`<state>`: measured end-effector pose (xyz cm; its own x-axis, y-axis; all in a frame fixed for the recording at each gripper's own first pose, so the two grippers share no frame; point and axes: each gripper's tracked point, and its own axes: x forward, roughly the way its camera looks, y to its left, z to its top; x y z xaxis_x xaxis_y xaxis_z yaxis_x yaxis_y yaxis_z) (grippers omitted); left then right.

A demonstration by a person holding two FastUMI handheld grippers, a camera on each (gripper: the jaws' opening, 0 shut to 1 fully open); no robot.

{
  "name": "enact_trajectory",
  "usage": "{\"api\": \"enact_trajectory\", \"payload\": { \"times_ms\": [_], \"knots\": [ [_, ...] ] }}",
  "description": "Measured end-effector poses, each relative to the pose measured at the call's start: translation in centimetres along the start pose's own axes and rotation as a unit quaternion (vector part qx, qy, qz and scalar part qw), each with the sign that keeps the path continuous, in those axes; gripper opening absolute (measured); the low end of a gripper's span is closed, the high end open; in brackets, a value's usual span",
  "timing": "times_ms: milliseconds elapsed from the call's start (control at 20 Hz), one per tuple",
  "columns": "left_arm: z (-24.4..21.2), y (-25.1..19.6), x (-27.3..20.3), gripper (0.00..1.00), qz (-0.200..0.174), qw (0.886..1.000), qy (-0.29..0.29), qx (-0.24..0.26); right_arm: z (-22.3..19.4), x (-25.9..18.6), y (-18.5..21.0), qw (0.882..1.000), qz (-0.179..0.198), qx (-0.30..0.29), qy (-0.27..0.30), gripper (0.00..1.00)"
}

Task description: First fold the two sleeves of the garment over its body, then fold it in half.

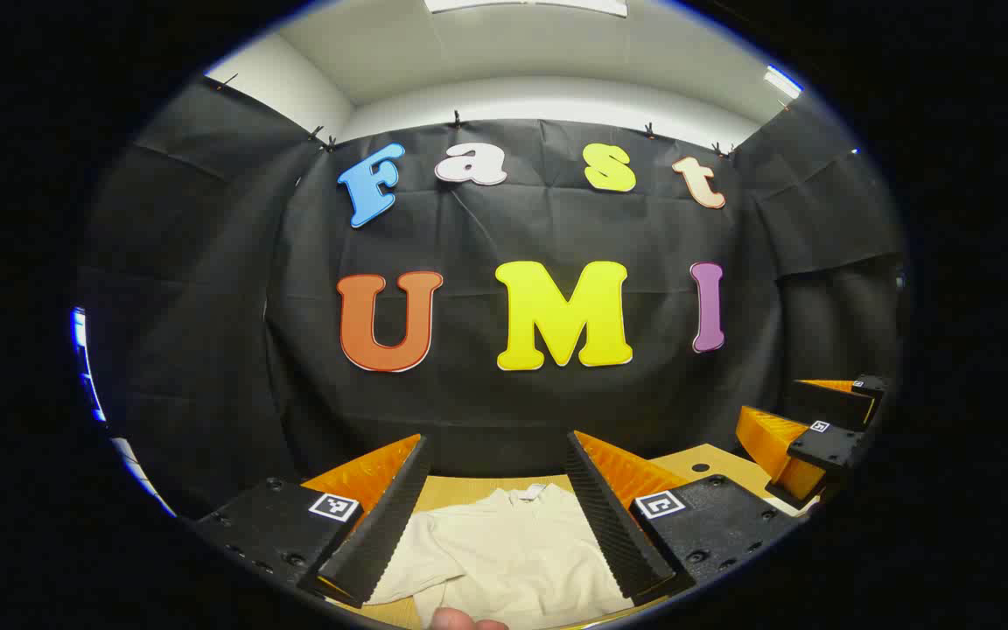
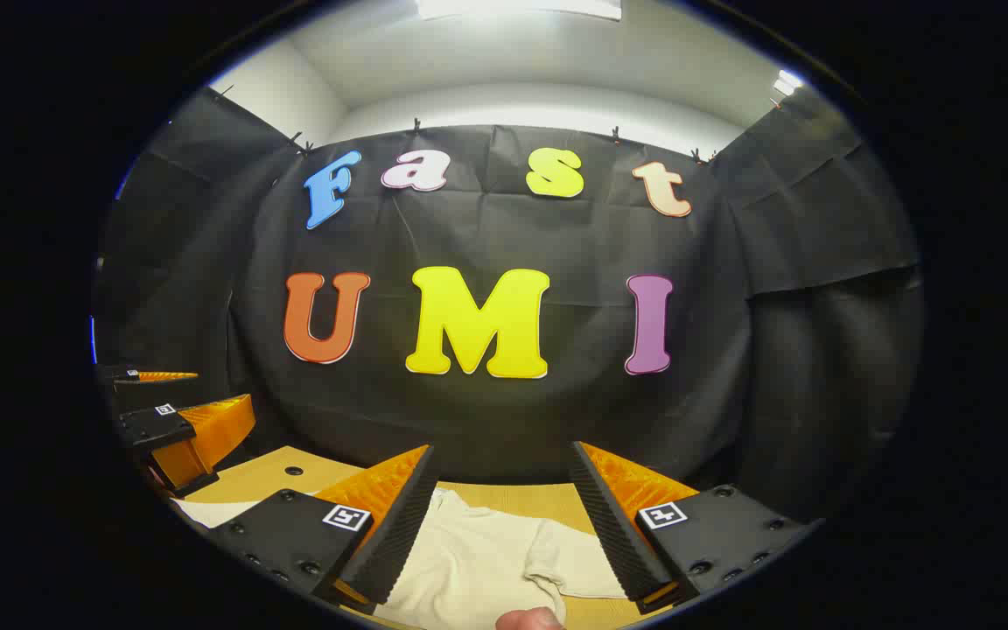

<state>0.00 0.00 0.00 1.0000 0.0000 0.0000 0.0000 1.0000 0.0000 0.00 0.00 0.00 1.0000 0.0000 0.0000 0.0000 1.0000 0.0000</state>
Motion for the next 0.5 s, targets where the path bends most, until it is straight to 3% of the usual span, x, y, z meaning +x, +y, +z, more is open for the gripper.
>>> {"api": "enact_trajectory", "payload": {
  "times_ms": [500],
  "knots": [
    [0.8,-0.8,0.1,0.98,0.006,1.000,-0.012,0.001,0.2,0.9,-1.3,1.000,-0.004,0.011,-0.002,0.95]
  ]
}}
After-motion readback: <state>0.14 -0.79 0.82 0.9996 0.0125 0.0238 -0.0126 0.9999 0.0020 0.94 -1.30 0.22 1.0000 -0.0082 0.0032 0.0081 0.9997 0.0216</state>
